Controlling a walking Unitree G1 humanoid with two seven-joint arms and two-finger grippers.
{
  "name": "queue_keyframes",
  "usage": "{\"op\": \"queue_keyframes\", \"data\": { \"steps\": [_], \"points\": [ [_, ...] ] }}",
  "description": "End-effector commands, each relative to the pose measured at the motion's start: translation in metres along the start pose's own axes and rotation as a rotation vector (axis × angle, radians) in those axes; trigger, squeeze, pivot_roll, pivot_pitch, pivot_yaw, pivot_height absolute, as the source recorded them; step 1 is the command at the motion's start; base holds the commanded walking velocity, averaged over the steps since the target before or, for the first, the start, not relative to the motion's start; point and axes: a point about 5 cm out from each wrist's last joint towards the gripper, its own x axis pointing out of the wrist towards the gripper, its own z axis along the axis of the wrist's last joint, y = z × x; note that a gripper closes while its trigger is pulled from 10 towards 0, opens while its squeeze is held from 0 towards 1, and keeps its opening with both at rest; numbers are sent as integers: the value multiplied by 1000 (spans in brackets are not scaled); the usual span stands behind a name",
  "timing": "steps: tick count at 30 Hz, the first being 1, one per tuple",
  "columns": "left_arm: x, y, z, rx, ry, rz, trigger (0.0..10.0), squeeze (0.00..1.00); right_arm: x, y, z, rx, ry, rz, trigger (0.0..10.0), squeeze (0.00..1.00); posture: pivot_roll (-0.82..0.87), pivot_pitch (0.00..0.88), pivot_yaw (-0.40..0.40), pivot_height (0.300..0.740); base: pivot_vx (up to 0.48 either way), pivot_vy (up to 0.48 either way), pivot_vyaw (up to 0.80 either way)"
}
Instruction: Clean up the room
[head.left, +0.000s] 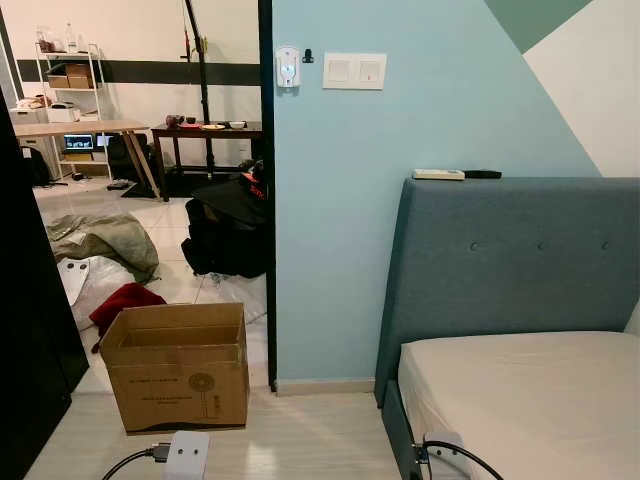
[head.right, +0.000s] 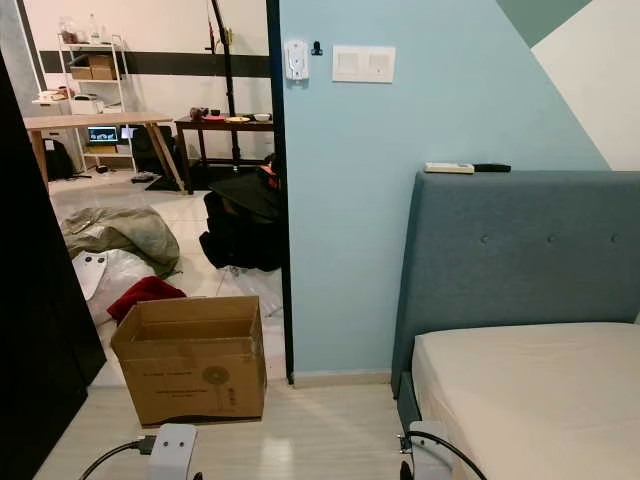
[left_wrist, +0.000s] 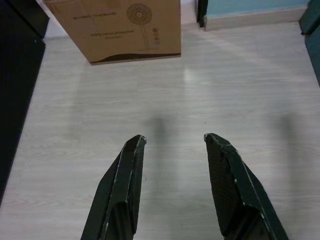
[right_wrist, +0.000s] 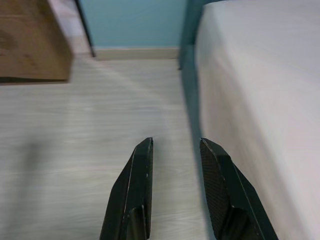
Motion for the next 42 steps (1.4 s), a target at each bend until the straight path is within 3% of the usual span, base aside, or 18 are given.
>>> {"op": "queue_keyframes", "data": {
  "steps": [1, 4, 6, 7, 8, 9, 11, 12, 14, 23, 27, 31, 42],
  "points": [
    [0, 0, -3, 2, 11, 7, 10000, 0, 1, -12, 8, -58, -44, -51, 10000, 0, -10, 48, -54, 740, 0, 0, 0],
    [-1, 0, -4, 2, 11, 9, 10000, 0, 1, -29, 13, -159, -55, -114, 10000, 0, -11, 54, -55, 740, 0, 0, 0],
    [-2, 0, -5, 4, 12, 10, 10000, 0, -2, -64, 19, -354, -50, -221, 10000, 0, -14, 58, -52, 740, 0, 0, 0],
    [-2, 0, -5, 4, 12, 10, 10000, 0, -2, -64, 19, -354, -50, -221, 10000, 0, -14, 58, -52, 740, 0, 0, 0],
    [-2, 1, -5, 5, 13, 10, 10000, 0, -5, -80, 24, -440, -67, -287, 10000, 0, -14, 58, -52, 740, 0, 0, 0],
    [-2, 1, -5, 5, 13, 10, 10000, 0, -5, -80, 24, -440, -67, -287, 10000, 0, -14, 58, -52, 740, 0, 0, 0],
    [-3, 1, -6, 8, 16, 7, 10000, 0, -12, -109, 32, -671, -95, -406, 10000, 0, -21, 62, -44, 740, 0, 0, 0],
    [-3, 1, -6, 8, 16, 7, 10000, 0, -12, -109, 32, -671, -95, -406, 10000, 0, -21, 62, -44, 740, 0, 0, 0],
    [-3, 1, -7, 12, 18, 2, 10000, 0, -18, -131, 33, -839, -75, -488, 10000, 0, -22, 63, -40, 740, 0, 0, 0],
    [-1, 5, -4, 27, 13, 0, 10000, 0, -31, -163, 21, -941, 36, -610, 10000, 0, -5, 59, -30, 740, 0, 0, 0],
    [-1, 6, -4, 31, 11, 3, 10000, 0, -33, -165, 21, -975, 25, -625, 10000, 0, -5, 59, -30, 740, 0, 0, 0],
    [-2, 10, -5, 33, 10, 13, 10000, 0, -33, -168, 15, -936, 69, -649, 10000, 0, 9, 51, -36, 740, 0, 0, 0],
    [-3, 13, -6, 32, 11, 19, 10000, 0, -33, -170, 11, -938, 102, -664, 10000, 0, 9, 51, -37, 740, 0, 0, 0]
  ]
}}
